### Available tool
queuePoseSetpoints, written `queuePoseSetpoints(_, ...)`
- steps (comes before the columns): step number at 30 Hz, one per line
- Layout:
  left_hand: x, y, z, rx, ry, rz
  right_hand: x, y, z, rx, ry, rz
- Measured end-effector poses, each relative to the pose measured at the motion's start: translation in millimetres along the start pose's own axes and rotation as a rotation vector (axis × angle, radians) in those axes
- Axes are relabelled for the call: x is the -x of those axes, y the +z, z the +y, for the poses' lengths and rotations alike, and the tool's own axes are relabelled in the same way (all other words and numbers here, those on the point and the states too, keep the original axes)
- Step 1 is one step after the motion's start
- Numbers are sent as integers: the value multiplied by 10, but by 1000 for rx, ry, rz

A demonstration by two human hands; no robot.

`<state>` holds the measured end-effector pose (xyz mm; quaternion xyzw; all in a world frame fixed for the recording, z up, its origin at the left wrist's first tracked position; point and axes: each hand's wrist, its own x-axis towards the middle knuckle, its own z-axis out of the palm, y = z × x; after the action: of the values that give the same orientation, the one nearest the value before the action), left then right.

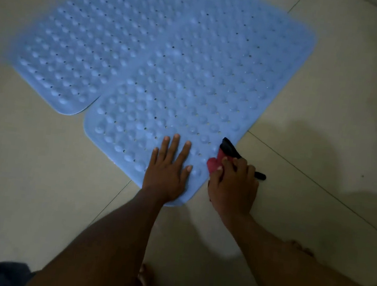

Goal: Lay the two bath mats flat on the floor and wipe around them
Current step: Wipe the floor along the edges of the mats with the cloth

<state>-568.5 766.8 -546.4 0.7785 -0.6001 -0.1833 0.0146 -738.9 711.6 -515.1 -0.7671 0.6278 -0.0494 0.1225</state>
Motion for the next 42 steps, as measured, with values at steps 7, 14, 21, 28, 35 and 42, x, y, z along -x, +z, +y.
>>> queuePoseSetpoints(7,353,-89,15,60,-18,-124,111,-85,-157,-201,74,-141)
queuePoseSetpoints(14,485,-255,149,161,-74,-186,-14,-287,-76,-211,64,-431)
queuePoseSetpoints(21,365,-40,446,-43,298,-75,-733,-484,-68,-203,49,-131)
queuePoseSetpoints(28,600,155,232,-135,409,7,-794,-92,-219,-146,-307,-318)
queuePoseSetpoints(35,1268,89,-362,-222,309,34,-637,113,-359,-87,-245,-275)
queuePoseSetpoints(42,1613,130,-425,-210,-69,27,-538,148,-613,-103,-204,-216)
